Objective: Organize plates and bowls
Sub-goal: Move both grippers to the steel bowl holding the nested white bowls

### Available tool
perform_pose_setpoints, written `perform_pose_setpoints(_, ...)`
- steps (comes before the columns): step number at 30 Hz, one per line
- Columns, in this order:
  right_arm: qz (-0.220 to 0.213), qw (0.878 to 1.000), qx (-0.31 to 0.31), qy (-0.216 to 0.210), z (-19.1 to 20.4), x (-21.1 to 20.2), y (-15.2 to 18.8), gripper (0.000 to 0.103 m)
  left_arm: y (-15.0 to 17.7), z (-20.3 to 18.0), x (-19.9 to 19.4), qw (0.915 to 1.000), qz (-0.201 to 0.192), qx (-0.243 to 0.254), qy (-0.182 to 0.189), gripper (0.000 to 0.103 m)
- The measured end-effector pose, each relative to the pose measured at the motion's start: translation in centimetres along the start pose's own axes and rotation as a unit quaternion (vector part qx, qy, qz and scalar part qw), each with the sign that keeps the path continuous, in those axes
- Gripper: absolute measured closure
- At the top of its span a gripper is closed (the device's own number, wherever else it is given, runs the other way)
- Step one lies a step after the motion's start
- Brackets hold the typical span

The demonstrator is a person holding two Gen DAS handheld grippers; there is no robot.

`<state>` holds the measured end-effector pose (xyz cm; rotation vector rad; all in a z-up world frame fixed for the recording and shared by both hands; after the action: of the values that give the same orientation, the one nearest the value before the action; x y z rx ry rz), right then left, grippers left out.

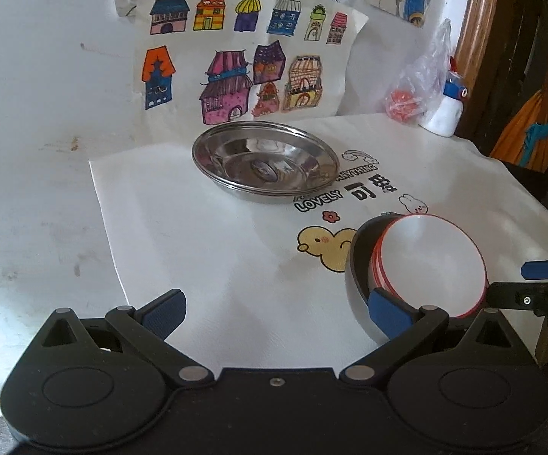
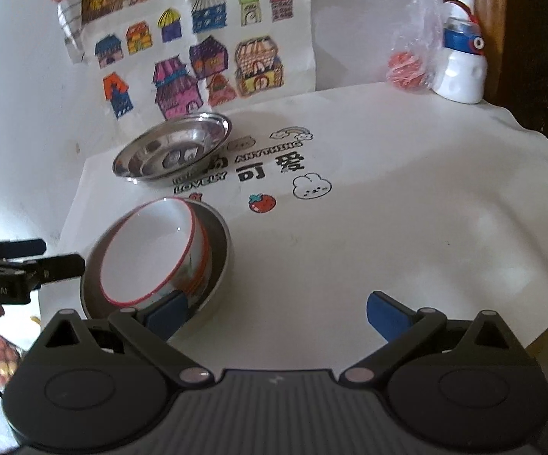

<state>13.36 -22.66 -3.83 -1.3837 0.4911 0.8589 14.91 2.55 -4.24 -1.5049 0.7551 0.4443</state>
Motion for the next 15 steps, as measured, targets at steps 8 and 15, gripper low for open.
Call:
perform_pose_setpoints(8, 0.017, 1.000, -0.015, 0.000, 0.2, 0.5, -0.5, 0.000, -0.5, -0.5, 0.4, 0.9997, 0.021, 0.005, 0.009, 0.001)
perform_pose_setpoints(15, 0.040, 0.999, -0.028, 0.007, 0.3, 1.2, -1.1, 0.000, -0.9, -1.2, 1.8, 0.9976, 0.066, 0.015, 0.014, 0.001)
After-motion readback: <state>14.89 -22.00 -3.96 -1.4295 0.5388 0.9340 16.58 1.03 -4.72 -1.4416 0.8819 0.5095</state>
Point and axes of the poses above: each gripper's, at about its wrist camera, not at the fingertips, and x roughly the way its jaws point, z to its left, y to its underside, the point moved 7 cm from there along x, roughly the way its jaws point, and after that the axes turned 1 degree about z, right-handed, at the moved point
